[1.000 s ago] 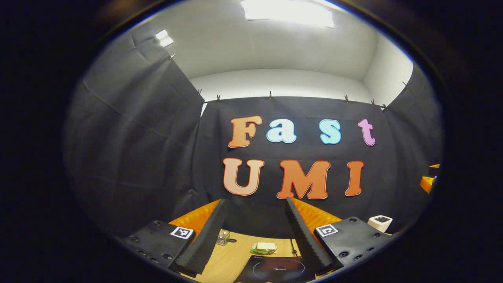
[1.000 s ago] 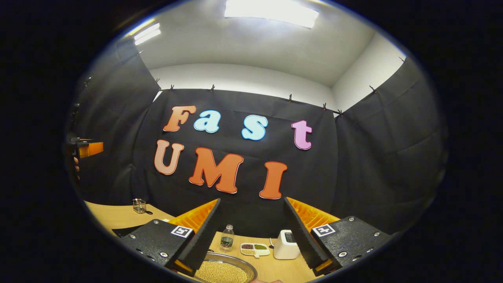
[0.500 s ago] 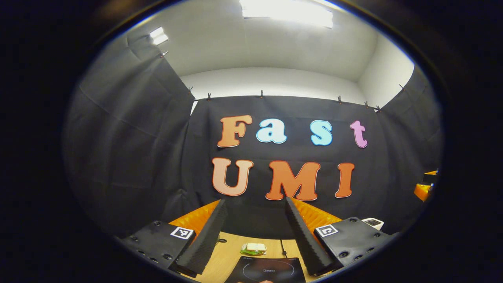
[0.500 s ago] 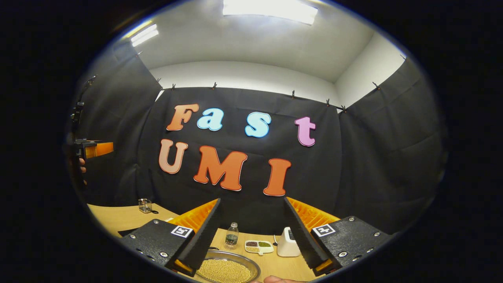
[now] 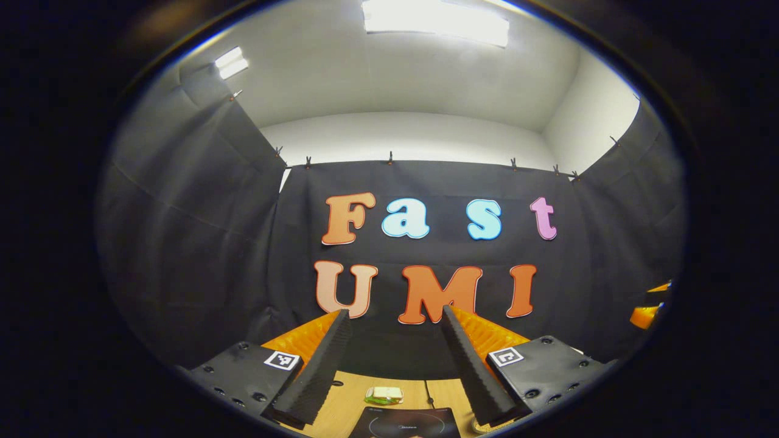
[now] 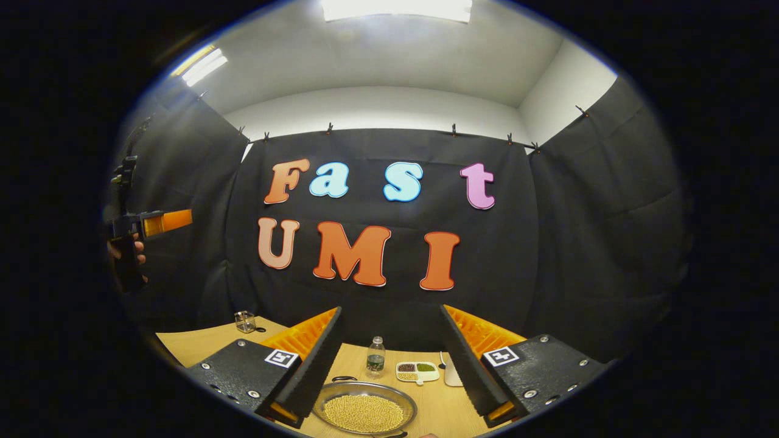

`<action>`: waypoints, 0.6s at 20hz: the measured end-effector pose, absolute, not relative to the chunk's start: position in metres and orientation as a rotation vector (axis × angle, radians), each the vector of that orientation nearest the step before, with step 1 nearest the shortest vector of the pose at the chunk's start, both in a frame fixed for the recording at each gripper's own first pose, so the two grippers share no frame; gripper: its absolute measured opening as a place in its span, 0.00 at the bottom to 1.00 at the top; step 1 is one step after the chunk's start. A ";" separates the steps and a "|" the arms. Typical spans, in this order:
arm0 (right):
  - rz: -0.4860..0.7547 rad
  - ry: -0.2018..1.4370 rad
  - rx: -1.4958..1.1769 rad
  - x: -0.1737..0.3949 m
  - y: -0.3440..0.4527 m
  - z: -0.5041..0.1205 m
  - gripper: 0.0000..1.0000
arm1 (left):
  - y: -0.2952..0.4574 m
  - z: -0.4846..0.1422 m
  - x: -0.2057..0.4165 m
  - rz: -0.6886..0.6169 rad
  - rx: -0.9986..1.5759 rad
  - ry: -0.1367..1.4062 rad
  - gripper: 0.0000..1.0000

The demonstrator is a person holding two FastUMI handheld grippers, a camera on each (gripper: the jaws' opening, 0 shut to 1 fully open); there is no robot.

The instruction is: First push the handle of the pot to place it horizontally, then grasp the pot with both hands and set it on the induction cooktop.

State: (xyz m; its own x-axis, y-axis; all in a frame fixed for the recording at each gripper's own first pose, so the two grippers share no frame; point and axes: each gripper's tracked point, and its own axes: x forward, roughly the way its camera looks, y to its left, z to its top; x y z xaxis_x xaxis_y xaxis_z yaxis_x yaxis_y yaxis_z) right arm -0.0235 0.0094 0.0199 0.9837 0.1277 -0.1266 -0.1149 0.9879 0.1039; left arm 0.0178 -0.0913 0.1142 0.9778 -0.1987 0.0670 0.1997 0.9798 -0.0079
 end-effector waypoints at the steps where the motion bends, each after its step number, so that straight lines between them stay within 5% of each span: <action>1: 0.130 0.152 0.099 -0.025 0.011 0.015 0.95 | -0.092 0.122 0.017 -0.202 -0.012 -0.078 0.92; 2: 0.143 0.175 0.101 -0.027 0.013 0.009 0.95 | -0.093 0.129 0.018 -0.200 -0.006 -0.091 0.97; 6: 0.190 0.306 0.152 -0.039 0.018 -0.034 0.93 | -0.105 0.131 0.013 -0.224 -0.001 -0.087 0.92; 9: 0.249 0.458 0.190 -0.057 0.025 -0.083 0.89 | -0.110 0.122 0.012 -0.243 -0.007 -0.061 1.00; 12: 0.276 0.597 0.211 -0.073 0.027 -0.129 0.84 | -0.109 0.110 0.016 -0.250 -0.017 -0.021 0.97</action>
State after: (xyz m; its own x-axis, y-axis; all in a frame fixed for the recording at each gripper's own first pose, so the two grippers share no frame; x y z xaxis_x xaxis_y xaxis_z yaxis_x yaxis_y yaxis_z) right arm -0.0735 0.0268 -0.1290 0.7920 0.3150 -0.5229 -0.1941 0.9421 0.2735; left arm 0.0157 -0.1090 0.1102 0.9686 -0.2474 0.0231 0.2477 0.9687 -0.0146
